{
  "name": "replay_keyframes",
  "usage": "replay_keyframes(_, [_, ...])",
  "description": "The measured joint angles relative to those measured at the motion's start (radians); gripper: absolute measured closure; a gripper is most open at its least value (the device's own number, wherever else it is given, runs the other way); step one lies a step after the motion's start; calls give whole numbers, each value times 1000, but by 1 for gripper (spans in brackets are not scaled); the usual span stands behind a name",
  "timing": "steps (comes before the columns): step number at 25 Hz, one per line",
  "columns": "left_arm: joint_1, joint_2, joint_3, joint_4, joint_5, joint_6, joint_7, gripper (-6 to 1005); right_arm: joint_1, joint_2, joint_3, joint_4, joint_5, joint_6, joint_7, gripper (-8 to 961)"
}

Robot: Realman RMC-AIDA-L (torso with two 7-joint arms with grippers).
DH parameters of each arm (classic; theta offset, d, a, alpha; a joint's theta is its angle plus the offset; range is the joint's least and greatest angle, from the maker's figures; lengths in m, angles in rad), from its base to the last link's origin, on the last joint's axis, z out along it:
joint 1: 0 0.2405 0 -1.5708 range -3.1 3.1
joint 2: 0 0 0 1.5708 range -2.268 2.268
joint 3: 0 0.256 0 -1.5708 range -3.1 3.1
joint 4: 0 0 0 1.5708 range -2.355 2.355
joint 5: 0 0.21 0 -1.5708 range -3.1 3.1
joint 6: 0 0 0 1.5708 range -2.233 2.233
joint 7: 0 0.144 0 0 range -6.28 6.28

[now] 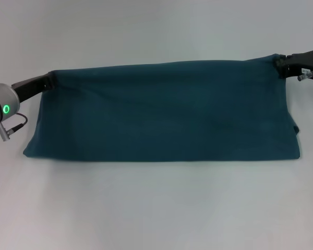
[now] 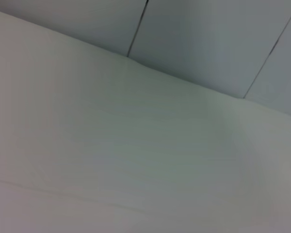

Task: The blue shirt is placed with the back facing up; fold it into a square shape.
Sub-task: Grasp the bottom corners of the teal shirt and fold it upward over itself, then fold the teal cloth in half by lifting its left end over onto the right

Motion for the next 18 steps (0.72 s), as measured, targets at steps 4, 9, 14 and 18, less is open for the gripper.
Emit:
replay_keyframes(4, [-6, -1, 0, -1, -2, 0, 5, 920, 3, 6, 0, 0, 3, 23, -9, 834])
replay_keyframes(9, [-14, -5, 0, -2, -27, -27, 15, 894, 7, 9, -1, -5, 11, 28, -38, 786])
replay_keyframes(14, [-8, -9, 0, 3, -67, -53, 16, 869, 6, 10, -1, -18, 30, 34, -46, 705])
replay_keyframes(18, [1, -11, 0, 8, -68, -51, 17, 719, -2, 1, -1, -24, 38, 11, -22, 536])
